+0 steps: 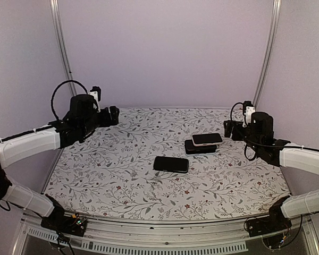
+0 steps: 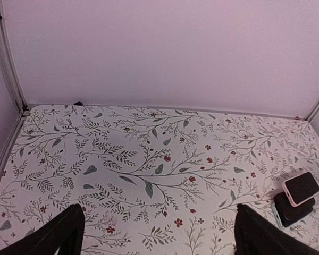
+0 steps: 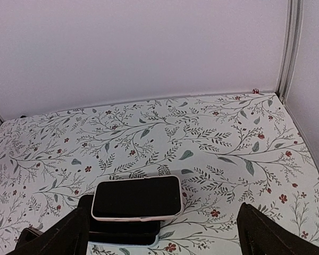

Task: Take the phone out of the phone case
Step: Move the phone with the phone case to the center of the board.

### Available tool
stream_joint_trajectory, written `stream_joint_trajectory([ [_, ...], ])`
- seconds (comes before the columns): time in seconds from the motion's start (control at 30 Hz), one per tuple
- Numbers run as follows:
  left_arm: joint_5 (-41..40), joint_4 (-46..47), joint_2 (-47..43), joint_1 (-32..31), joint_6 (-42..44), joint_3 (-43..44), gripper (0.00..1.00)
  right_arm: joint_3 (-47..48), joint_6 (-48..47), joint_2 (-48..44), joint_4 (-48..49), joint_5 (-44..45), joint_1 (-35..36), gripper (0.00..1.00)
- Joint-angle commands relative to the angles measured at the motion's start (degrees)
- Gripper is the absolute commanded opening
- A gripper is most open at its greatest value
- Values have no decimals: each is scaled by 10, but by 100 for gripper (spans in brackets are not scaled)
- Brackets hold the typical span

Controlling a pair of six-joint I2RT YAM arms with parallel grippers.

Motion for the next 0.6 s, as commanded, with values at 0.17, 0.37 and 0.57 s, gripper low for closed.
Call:
stream_joint_trajectory([
  [0.17,124,-63,45,59,-144,16,99,-4,106,-21,-103,-24,4,99],
  [0.37,186,-92,88,55,-153,45,99,38,79,41,-153,-139,5,99],
  [0.57,248,-73,124,15,-194,34,98,69,81,129,-157,-247,43,99],
])
